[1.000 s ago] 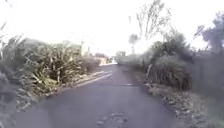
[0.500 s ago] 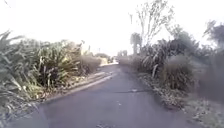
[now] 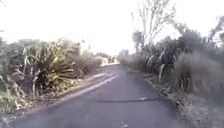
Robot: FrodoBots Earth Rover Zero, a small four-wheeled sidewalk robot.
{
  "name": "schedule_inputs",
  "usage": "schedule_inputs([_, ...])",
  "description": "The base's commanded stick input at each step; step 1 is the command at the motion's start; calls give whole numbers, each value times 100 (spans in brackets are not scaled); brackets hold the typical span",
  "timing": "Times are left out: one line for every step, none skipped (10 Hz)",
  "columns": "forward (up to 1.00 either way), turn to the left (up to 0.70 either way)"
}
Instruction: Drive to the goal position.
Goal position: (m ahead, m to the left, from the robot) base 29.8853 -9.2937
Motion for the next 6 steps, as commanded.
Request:
schedule_inputs([100,0])
schedule_inputs([100,0])
schedule_inputs([100,0])
schedule_inputs([100,0])
schedule_inputs([100,0])
schedule_inputs([100,0])
